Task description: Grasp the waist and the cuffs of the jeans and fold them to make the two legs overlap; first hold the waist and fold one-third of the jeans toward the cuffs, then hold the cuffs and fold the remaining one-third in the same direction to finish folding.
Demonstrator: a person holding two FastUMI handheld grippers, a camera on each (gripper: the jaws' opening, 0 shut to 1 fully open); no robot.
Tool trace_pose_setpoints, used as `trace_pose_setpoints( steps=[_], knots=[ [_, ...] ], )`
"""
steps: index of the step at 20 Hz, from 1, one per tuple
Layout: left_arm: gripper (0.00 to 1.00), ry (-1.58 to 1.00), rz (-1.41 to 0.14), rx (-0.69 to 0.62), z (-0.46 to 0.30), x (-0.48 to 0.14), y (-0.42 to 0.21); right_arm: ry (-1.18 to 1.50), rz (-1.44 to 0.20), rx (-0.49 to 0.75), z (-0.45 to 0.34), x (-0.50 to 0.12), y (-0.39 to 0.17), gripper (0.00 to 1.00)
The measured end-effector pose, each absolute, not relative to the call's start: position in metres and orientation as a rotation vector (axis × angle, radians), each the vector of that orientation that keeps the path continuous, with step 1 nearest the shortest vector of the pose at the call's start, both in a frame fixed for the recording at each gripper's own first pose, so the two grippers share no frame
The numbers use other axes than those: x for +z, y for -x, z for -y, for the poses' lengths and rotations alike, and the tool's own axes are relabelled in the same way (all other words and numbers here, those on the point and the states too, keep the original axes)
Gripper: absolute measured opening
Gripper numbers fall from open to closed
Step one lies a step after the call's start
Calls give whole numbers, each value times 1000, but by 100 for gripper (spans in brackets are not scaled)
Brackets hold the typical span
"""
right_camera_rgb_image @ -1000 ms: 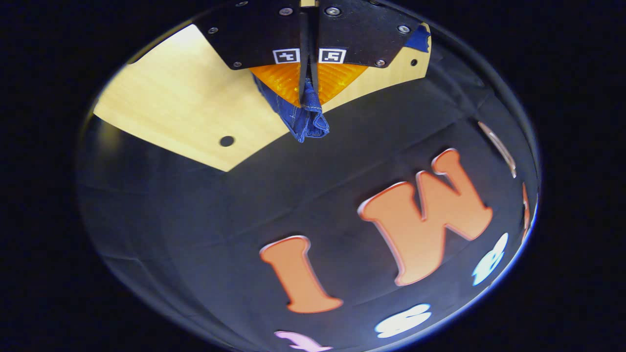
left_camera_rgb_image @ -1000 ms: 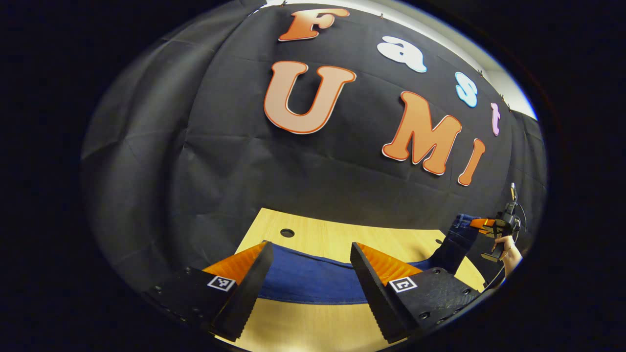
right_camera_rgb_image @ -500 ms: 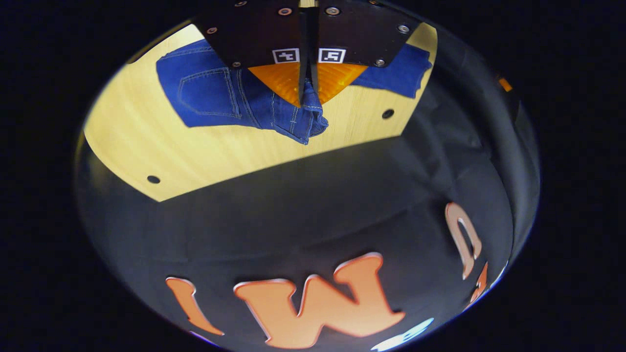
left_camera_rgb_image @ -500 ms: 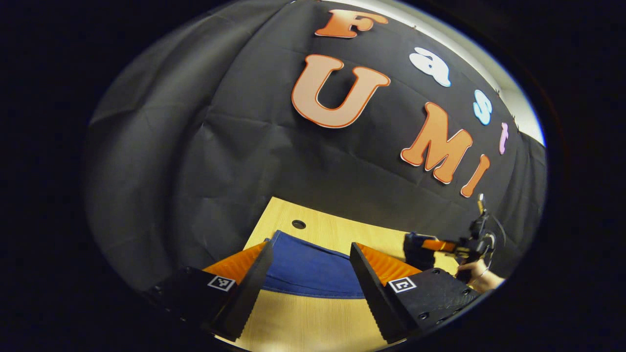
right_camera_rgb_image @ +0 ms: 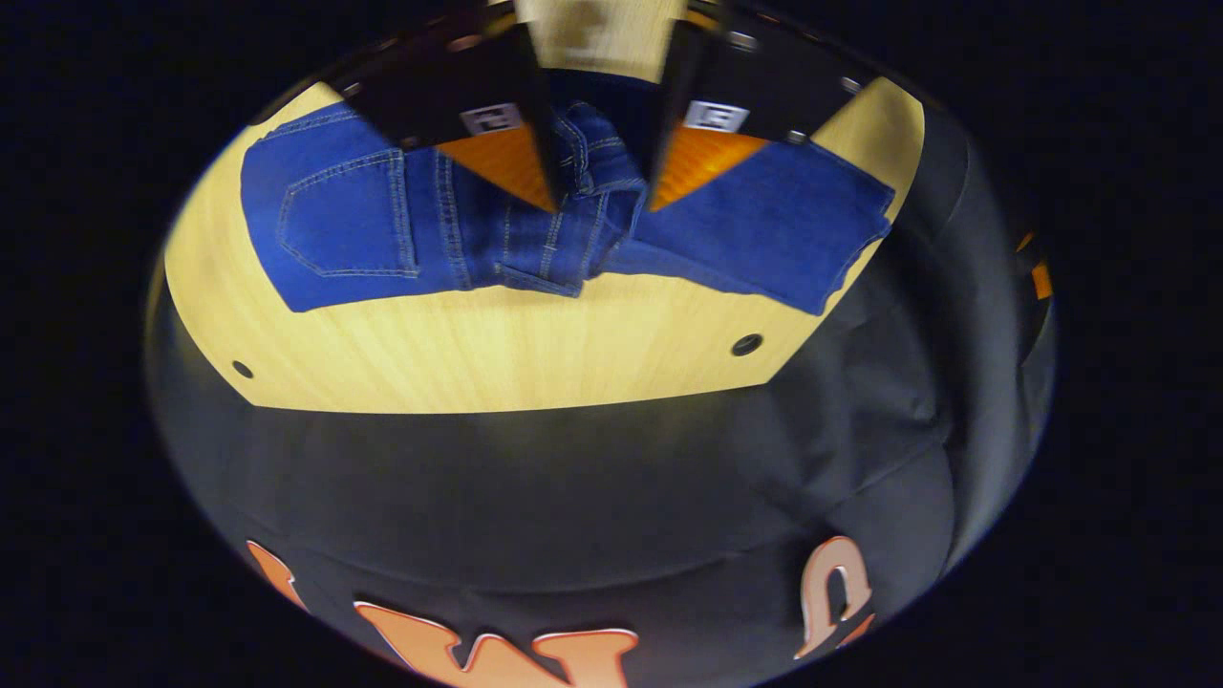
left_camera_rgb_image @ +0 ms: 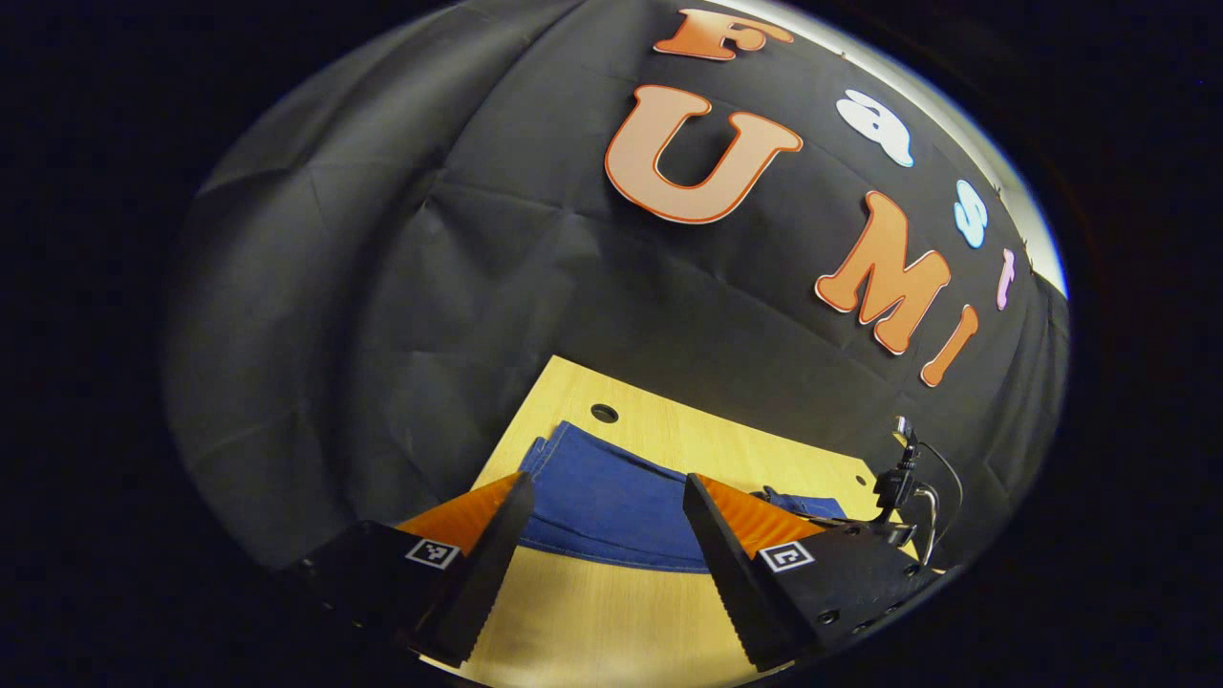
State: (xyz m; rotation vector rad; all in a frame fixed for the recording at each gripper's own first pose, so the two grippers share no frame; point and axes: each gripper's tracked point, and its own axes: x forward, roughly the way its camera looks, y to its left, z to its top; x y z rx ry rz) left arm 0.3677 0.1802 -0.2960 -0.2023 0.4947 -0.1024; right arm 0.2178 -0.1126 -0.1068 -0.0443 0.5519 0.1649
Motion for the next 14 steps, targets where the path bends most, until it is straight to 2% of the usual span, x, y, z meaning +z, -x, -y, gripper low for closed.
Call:
trace_pose_setpoints(
  steps=[2, 4, 8, 12, 14],
  knots=[
    [98, 238, -519, -101, -178, -307, -367, 91, -537, 157, 117, -98, -208, 99],
    [98, 305, -551, -75, -177, -320, -365, 133, -514, 172, 128, -83, -205, 100],
    [98, 614, -634, -3, -170, -352, -369, 124, -480, 223, 154, -48, -188, 100],
    [98, 744, -774, 226, -189, -418, -367, 80, -488, 214, 201, -26, -174, 100],
    [98, 822, -794, 304, -194, -441, -375, 45, -504, 204, 226, -20, -171, 100]
  ],
)
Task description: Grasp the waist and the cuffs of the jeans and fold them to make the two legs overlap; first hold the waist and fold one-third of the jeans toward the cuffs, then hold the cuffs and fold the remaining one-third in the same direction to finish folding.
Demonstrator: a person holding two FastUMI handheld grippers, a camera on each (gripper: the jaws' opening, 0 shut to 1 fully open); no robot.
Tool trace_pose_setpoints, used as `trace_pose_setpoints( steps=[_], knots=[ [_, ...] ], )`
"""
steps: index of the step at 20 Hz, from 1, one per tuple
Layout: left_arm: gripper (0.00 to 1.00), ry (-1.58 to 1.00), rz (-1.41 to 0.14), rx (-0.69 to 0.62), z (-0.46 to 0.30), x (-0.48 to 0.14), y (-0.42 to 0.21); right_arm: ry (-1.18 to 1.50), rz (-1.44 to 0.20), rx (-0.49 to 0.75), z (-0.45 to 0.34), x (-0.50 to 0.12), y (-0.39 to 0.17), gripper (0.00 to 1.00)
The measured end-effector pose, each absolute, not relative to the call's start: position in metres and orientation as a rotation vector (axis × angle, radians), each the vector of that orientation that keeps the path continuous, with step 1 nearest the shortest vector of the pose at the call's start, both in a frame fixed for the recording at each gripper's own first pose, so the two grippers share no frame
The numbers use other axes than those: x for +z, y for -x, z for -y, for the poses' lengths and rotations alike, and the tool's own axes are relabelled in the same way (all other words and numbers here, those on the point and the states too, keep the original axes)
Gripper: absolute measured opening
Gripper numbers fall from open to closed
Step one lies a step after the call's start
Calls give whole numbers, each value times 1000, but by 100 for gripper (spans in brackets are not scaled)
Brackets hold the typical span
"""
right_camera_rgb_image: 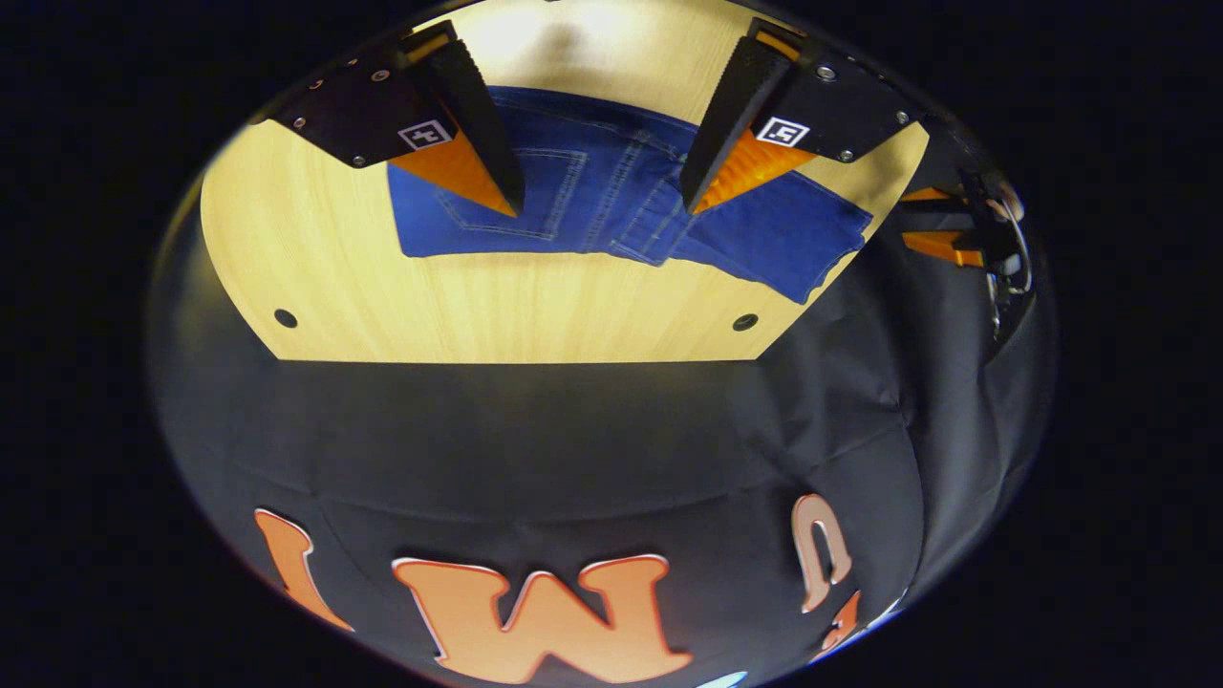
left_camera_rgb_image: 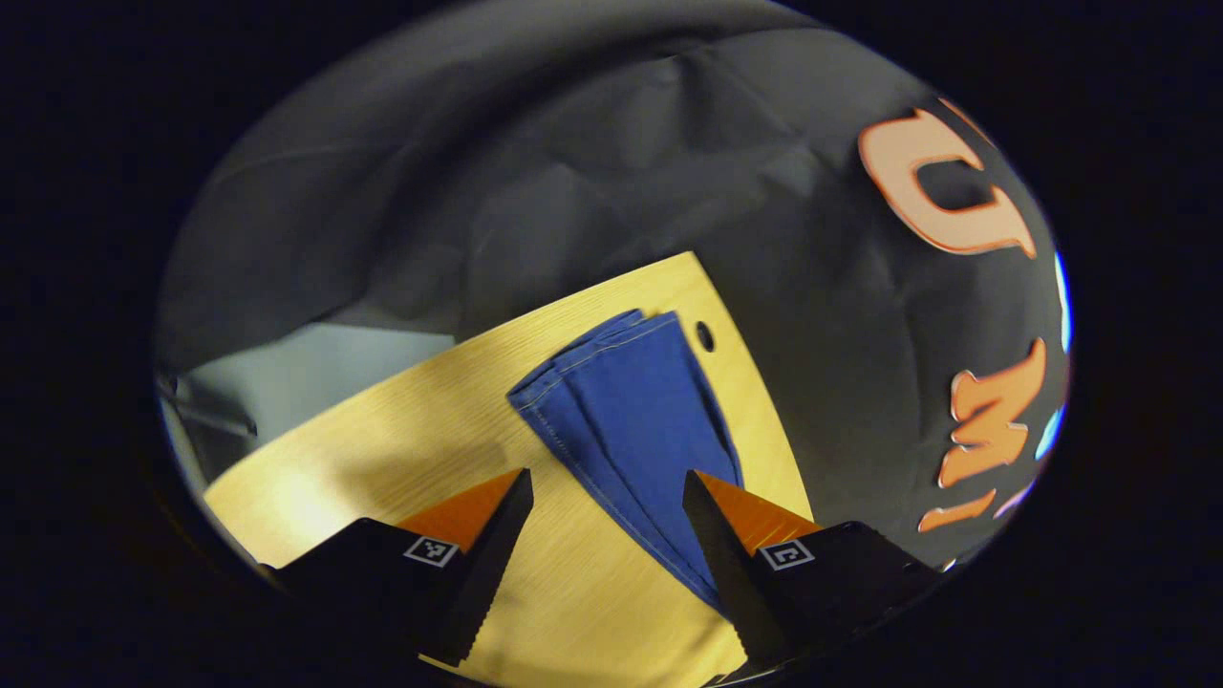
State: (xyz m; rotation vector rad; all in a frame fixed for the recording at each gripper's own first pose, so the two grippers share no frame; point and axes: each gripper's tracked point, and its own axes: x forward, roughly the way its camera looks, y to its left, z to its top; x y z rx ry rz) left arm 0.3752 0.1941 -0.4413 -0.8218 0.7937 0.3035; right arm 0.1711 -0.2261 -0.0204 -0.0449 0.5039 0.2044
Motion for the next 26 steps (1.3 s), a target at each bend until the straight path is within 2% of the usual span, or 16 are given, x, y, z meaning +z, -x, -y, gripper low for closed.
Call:
trace_pose_setpoints(
  steps=[5, 8, 9, 10, 16, 20, 21, 23, 25, 26],
  knots=[
    [98, 850, -761, 365, -204, -469, -403, 10, -528, 141, 294, -10, -171, 99],
    [98, 822, -797, 391, -202, -487, -411, -17, -541, 95, 325, -9, -177, 99],
    [96, 807, -786, 393, -203, -488, -418, -32, -545, 86, 329, -9, -178, 99],
    [93, 791, -789, 387, -202, -488, -419, -48, -550, 77, 332, -11, -180, 99],
    [93, 821, -741, 294, -181, -490, -469, -94, -594, 77, 333, -27, -191, 99],
    [92, 1039, -616, 231, -167, -490, -523, -98, -602, 61, 338, -26, -191, 99],
    [92, 1077, -614, 260, -167, -496, -526, -94, -603, 52, 341, -25, -189, 99],
    [52, 1026, -682, 324, -171, -517, -520, -77, -612, 28, 350, -25, -184, 99],
    [12, 955, -716, 303, -166, -523, -526, -60, -628, 3, 361, -27, -181, 99],
    [14, 881, -757, 276, -165, -526, -522, -60, -633, -8, 366, -28, -179, 99]
  ],
)
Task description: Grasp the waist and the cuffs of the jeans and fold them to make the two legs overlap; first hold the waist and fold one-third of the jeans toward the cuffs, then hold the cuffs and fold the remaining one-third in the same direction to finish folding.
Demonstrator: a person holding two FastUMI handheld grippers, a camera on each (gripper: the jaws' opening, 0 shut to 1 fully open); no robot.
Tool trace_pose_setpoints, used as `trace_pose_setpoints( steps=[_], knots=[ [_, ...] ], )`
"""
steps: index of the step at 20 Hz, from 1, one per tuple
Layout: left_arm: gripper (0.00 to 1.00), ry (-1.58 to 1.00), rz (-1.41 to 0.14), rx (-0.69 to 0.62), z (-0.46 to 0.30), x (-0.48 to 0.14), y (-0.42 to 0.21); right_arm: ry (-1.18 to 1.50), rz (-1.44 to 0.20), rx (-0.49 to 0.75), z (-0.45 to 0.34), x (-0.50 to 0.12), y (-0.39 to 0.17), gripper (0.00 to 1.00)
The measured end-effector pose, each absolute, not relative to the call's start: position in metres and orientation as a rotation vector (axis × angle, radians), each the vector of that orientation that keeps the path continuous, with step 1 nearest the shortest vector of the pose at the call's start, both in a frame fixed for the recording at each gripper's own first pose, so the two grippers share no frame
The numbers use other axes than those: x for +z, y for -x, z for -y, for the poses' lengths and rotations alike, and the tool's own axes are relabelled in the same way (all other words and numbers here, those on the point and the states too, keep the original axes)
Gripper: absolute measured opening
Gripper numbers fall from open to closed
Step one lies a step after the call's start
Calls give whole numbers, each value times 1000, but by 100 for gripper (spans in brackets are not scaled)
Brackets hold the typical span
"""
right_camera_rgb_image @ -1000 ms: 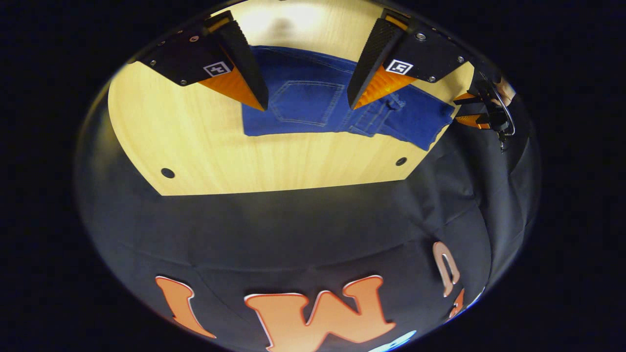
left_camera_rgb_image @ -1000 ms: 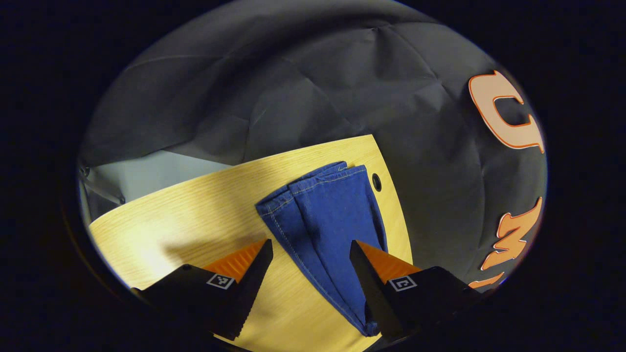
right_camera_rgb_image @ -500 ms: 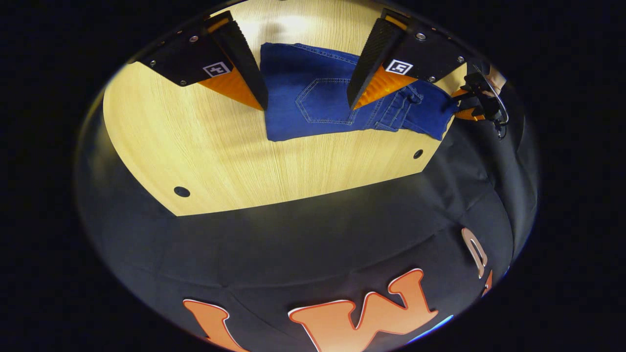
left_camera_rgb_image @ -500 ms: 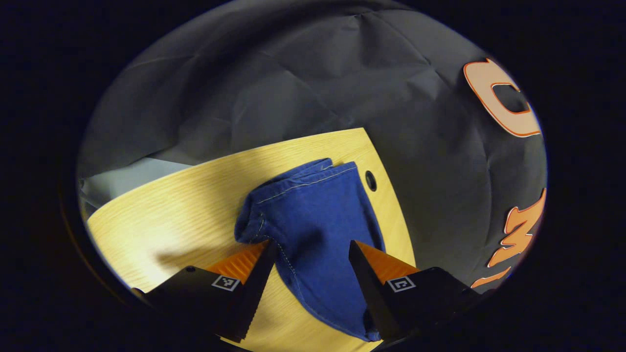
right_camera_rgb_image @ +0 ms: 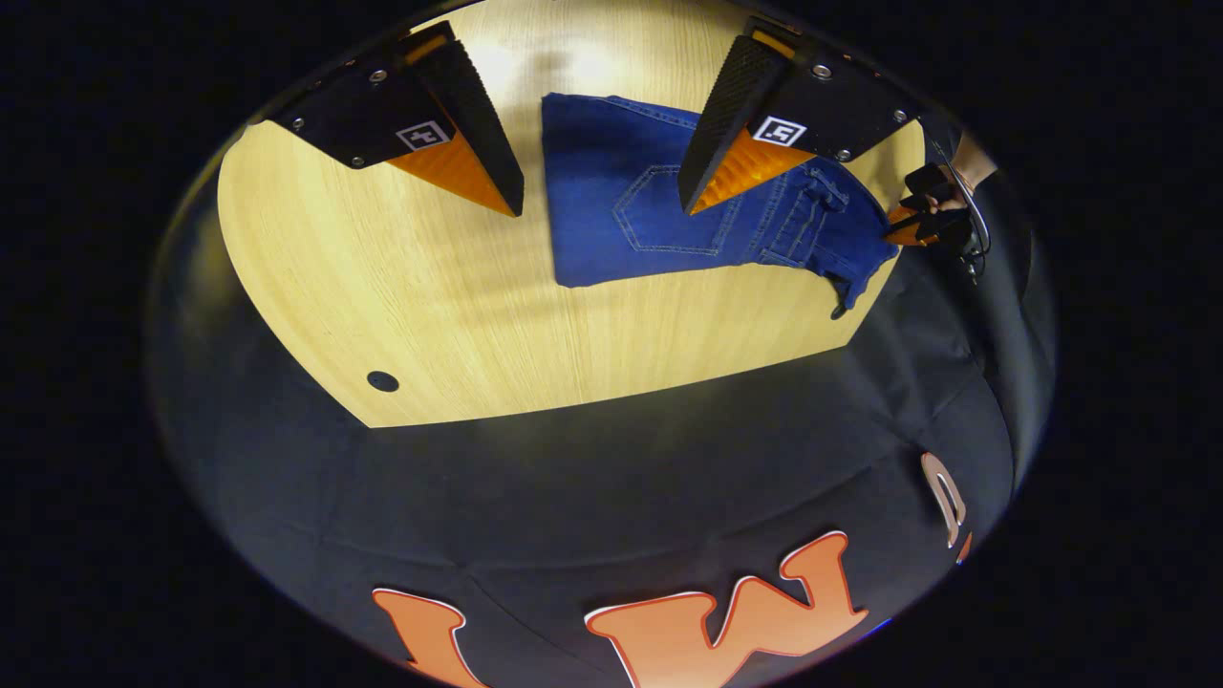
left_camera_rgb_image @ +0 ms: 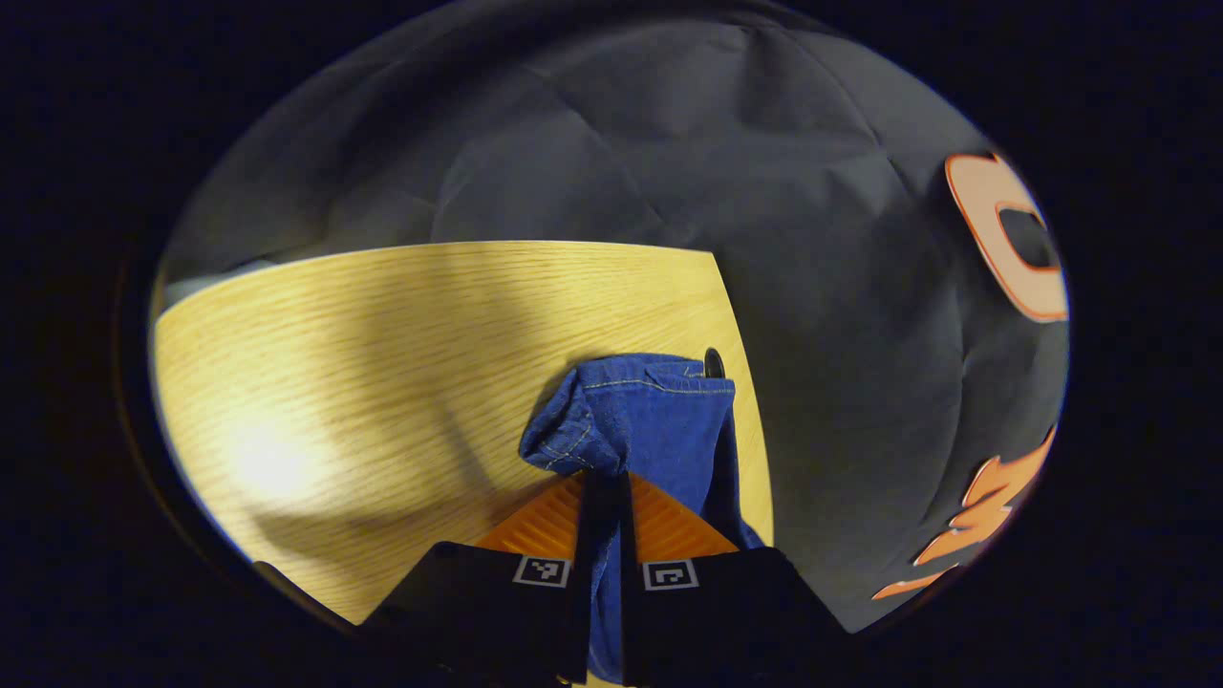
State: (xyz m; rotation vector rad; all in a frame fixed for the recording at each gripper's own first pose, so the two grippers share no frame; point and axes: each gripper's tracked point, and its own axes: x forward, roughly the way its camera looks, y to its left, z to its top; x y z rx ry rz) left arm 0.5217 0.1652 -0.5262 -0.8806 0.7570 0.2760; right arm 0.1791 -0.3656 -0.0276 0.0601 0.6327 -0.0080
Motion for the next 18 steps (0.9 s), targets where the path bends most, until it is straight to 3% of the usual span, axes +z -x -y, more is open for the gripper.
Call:
trace_pose_setpoints(
  steps=[1, 2, 3, 9, 13, 18],
  knots=[
    [14, 836, -765, 257, -165, -527, -521, -67, -638, -15, 368, -30, -177, 99],
    [3, 800, -753, 240, -162, -526, -523, -81, -646, -21, 369, -33, -175, 99],
    [1, 770, -727, 217, -158, -513, -522, -94, -651, -25, 369, -34, -174, 99],
    [1, 556, -454, 32, -112, -381, -516, -106, -624, -11, 371, -28, -178, 99],
    [0, 426, -384, -98, -39, -318, -500, -139, -571, 23, 376, -11, -185, 99],
    [0, 146, -361, -252, 87, -288, -485, -188, -515, 52, 404, 14, -180, 99]
  ],
)
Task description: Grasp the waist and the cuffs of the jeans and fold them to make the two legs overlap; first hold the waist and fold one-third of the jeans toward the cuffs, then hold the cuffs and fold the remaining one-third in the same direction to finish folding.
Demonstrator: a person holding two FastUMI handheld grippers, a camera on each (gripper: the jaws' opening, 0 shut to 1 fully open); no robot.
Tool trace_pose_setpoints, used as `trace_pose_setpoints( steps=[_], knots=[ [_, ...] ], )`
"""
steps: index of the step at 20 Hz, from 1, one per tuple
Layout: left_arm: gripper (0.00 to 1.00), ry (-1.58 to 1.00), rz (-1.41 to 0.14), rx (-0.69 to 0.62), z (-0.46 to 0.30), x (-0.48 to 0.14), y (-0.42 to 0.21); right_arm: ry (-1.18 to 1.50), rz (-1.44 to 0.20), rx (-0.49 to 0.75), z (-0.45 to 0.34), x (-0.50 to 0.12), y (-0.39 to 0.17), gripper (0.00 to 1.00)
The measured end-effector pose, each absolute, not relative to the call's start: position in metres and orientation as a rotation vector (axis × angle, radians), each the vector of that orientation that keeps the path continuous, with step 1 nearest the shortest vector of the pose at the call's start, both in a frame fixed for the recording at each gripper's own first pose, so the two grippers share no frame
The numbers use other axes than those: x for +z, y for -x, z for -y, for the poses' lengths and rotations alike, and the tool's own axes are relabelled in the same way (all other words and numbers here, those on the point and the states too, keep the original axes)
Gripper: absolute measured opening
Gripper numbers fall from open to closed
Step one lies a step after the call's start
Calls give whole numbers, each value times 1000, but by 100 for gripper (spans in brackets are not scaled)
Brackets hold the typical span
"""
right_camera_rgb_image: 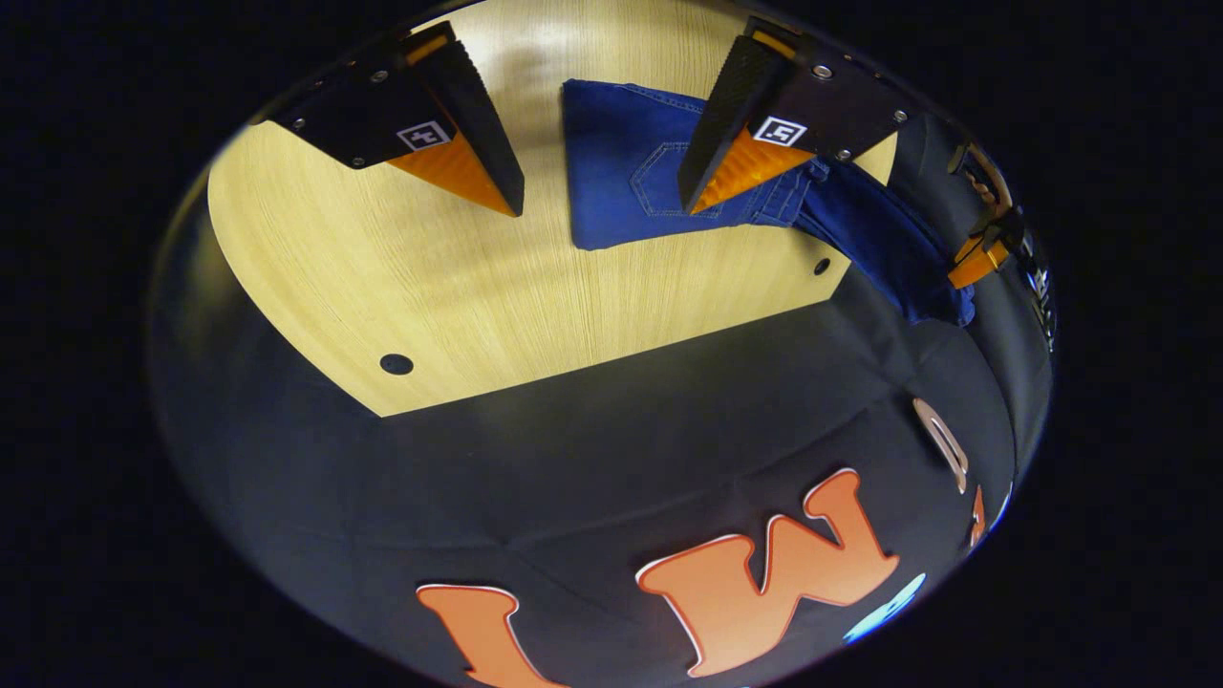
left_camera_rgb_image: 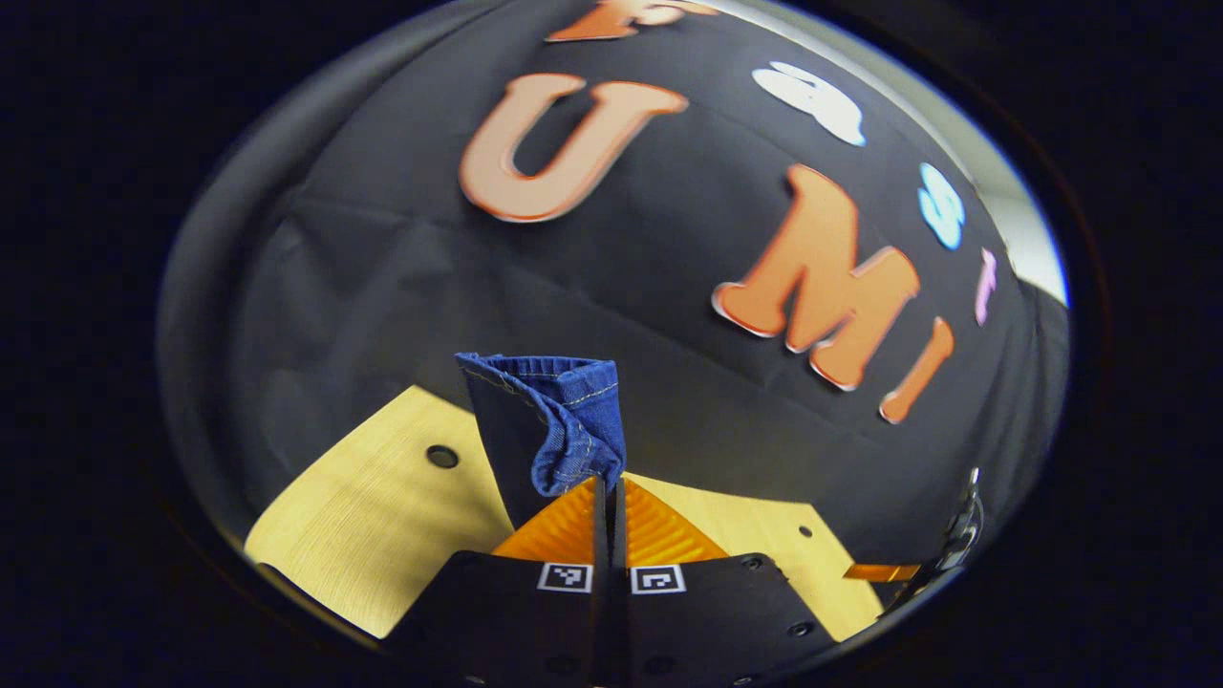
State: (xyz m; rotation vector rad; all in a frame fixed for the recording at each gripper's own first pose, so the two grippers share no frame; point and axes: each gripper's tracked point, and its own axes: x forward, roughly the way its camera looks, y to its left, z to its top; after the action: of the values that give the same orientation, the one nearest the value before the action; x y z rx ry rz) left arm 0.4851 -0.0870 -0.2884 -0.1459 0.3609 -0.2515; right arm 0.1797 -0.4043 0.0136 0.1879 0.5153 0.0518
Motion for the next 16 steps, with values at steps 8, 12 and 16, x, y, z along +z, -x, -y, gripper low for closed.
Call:
trace_pose_setpoints(
  steps=[8, 12, 16],
  knots=[
    [0, -139, -547, -519, 326, -399, -438, -308, -483, -6, 497, 18, -139, 99],
    [0, -397, -704, -551, 359, -508, -400, -323, -481, -42, 537, 13, -118, 99],
    [1, -635, -763, -510, 352, -557, -386, -323, -477, -50, 557, 13, -106, 99]
  ],
)
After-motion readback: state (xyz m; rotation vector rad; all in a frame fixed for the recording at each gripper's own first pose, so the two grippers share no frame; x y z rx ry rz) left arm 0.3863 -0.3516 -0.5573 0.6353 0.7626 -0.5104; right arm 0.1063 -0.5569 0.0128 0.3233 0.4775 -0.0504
